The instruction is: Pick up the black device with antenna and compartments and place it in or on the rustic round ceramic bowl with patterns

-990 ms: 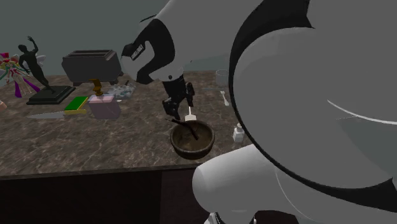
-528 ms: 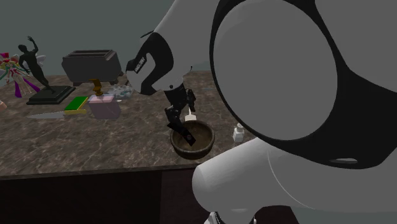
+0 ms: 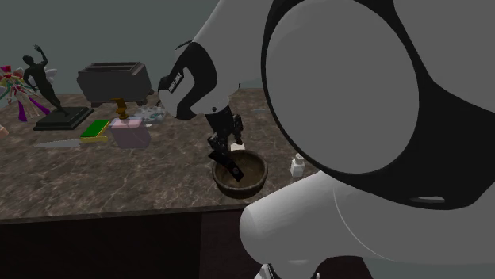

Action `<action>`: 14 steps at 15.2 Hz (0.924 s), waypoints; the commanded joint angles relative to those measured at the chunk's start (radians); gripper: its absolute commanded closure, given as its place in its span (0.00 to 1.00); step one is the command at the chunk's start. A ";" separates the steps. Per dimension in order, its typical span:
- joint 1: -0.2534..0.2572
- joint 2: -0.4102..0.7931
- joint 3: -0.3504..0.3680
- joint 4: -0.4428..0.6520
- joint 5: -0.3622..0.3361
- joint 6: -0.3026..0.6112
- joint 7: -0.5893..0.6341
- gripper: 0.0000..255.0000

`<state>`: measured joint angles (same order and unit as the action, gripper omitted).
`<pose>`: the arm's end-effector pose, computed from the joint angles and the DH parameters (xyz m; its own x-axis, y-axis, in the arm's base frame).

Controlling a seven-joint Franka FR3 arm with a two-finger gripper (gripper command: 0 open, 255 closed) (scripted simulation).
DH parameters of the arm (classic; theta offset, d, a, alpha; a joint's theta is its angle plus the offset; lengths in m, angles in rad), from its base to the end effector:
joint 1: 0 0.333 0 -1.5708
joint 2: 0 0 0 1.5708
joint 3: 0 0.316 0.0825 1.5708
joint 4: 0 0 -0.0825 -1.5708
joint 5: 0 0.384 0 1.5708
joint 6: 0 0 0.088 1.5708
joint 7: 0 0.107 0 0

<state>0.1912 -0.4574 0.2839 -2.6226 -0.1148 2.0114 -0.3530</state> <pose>0.3343 0.1595 0.3819 0.6553 0.7163 -0.2398 0.7535 -0.6419 0.1419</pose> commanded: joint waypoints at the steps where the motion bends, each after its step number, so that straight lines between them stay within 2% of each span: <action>1: 0.000 0.000 0.000 0.000 0.000 0.000 0.000 1.00; 9: 0.000 0.000 0.000 0.000 0.000 0.000 0.000 1.00; 10: 0.000 0.000 0.000 0.000 0.000 0.000 0.000 0.00; 12: 0.077 -0.130 -0.115 -0.128 0.193 0.172 -0.139 0.00; 13: 0.116 -0.176 -0.167 -0.176 0.268 0.233 -0.195 0.00; 14: 0.121 -0.166 -0.169 -0.184 0.267 0.251 -0.193 0.00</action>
<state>0.2910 -0.6092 0.1402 -2.7785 0.1074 2.2122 -0.5167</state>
